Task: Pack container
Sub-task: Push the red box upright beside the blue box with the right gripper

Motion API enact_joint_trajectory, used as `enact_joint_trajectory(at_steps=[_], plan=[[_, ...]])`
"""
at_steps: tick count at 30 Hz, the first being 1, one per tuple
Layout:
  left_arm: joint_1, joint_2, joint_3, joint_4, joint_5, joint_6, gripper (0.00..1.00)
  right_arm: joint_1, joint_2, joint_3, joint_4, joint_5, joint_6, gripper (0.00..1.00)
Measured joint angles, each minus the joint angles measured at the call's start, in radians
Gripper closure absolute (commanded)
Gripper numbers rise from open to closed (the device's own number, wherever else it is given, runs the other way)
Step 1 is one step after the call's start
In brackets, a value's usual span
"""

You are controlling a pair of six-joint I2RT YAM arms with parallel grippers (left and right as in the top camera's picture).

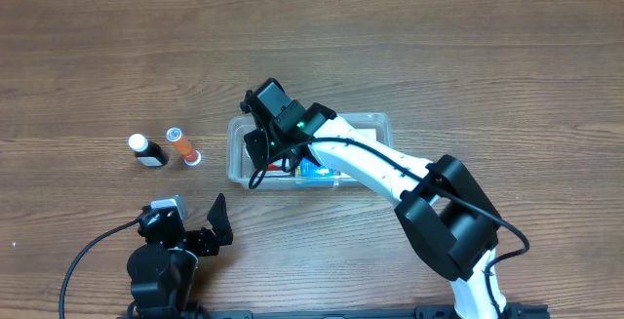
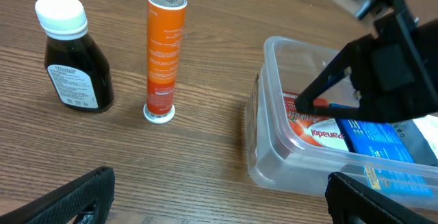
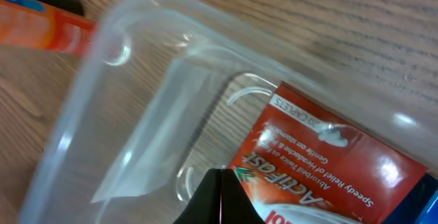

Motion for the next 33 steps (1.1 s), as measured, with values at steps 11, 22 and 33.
enact_joint_trajectory(at_steps=[11, 22, 33], plan=[[0.000, 0.000, 0.000, 0.000, 0.000, 0.000, 0.00, -0.039, 0.042, 0.014, -0.107, 0.021, 0.060, 0.96], [0.000, 0.000, 0.000, 0.000, 0.000, 0.000, 0.00, -0.082, 0.043, 0.063, -0.221, 0.105, 0.089, 0.96], [0.000, 0.000, 0.000, 0.000, 0.000, 0.000, 0.00, -0.035, 0.043, 0.151, -0.152, -0.047, 0.089, 0.96]])
